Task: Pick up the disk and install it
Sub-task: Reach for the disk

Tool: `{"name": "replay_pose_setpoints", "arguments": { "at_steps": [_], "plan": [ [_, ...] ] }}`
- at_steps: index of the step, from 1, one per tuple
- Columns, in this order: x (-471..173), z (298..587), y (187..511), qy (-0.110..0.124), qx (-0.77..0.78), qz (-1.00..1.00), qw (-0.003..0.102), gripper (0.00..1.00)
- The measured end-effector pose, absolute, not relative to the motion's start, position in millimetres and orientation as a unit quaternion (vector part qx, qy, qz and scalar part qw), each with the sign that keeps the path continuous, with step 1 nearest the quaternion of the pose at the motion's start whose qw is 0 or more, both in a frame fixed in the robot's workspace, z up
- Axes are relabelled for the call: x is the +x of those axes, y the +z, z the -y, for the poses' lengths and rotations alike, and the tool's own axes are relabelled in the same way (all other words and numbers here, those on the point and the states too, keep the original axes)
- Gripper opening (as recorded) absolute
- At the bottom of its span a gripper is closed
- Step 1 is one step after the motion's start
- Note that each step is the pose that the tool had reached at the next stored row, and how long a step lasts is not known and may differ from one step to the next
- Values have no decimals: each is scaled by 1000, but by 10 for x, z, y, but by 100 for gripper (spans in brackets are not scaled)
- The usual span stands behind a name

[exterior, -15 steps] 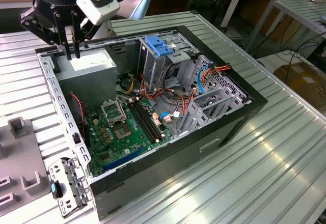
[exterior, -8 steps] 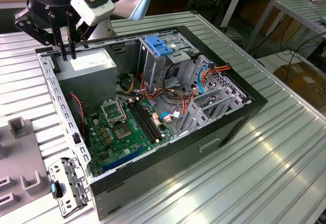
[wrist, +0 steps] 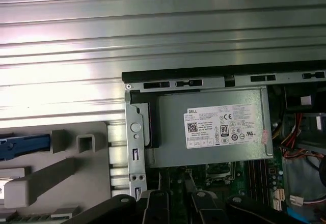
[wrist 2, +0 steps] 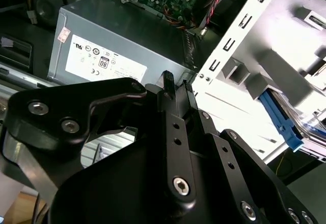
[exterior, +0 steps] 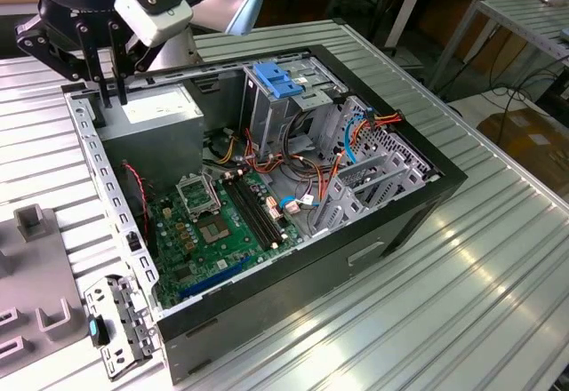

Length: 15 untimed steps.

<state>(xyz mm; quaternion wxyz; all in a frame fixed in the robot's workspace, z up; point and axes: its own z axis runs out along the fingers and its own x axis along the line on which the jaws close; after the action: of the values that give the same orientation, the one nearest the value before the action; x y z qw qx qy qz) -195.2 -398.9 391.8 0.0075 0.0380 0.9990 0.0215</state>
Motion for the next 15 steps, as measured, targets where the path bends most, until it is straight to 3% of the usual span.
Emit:
{"name": "replay_pose_setpoints", "arguments": {
  "at_steps": [15],
  "plan": [
    [-2168, 3990, 3912, 21, 38, -999, 6, 24]
  ]
}}
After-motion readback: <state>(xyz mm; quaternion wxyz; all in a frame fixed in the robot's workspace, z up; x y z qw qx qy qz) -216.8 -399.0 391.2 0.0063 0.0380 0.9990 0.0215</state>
